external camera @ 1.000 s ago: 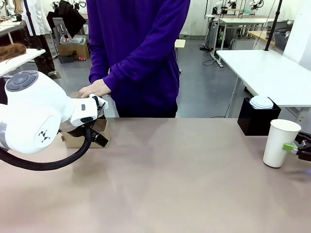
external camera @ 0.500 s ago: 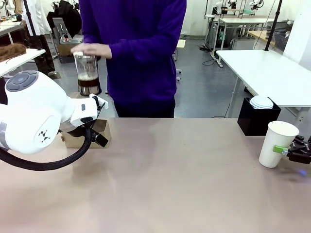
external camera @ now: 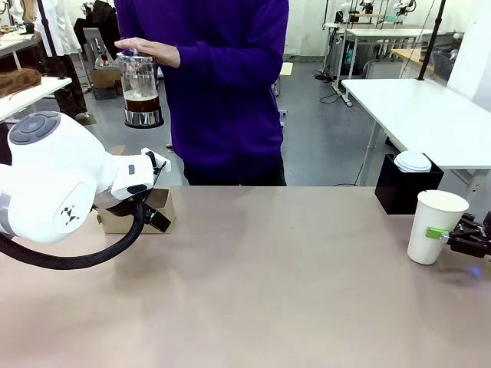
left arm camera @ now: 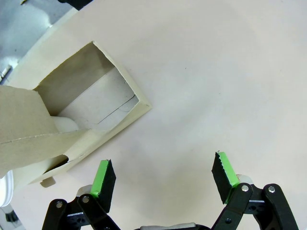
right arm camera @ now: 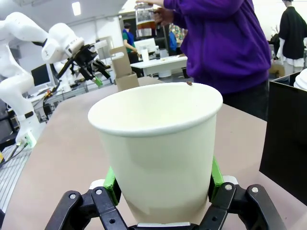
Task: Pour a drink into a cup and package it in a carrier.
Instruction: Pick up the 600 ml Paper Cup and place it in the middle top area of the table.
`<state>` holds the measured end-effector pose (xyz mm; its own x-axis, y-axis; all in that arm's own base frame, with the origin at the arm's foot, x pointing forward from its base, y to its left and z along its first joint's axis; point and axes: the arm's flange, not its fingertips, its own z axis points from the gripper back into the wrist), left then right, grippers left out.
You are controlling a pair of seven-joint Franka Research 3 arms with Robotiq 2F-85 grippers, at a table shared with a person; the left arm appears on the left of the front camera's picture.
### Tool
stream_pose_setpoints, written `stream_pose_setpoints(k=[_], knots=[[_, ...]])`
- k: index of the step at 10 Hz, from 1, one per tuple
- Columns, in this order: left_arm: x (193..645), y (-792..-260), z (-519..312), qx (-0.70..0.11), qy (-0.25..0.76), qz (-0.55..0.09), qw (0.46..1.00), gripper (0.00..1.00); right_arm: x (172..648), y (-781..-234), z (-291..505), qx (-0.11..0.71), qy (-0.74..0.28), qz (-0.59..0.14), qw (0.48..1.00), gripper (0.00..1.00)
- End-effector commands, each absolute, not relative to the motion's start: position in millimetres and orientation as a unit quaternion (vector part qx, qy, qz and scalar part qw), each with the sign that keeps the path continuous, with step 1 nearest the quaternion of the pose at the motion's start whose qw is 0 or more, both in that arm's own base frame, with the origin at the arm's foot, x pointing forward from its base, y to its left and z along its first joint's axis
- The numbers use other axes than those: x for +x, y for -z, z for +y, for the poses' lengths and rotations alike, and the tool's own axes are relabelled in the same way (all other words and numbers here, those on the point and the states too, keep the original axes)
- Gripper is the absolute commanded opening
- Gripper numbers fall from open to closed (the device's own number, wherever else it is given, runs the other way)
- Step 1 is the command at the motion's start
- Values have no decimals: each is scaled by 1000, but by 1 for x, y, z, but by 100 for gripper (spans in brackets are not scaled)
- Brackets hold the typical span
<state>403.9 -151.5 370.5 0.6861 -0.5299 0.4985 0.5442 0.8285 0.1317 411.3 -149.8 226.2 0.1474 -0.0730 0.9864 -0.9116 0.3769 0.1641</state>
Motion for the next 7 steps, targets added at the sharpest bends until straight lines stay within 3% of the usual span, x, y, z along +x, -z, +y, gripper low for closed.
stream_pose_setpoints(k=[1, 3, 7], knots=[[404, -371, -151, -14, 292, -267, 918, 100, 411, -226, -150, 440, -342, -559, 614, 80], [404, -371, -151, -14, 292, -267, 918, 100, 411, -226, -150, 442, -341, -557, 615, 84], [404, -371, -151, -14, 292, -267, 918, 100, 408, -311, -65, 403, -349, -583, 613, 80]])
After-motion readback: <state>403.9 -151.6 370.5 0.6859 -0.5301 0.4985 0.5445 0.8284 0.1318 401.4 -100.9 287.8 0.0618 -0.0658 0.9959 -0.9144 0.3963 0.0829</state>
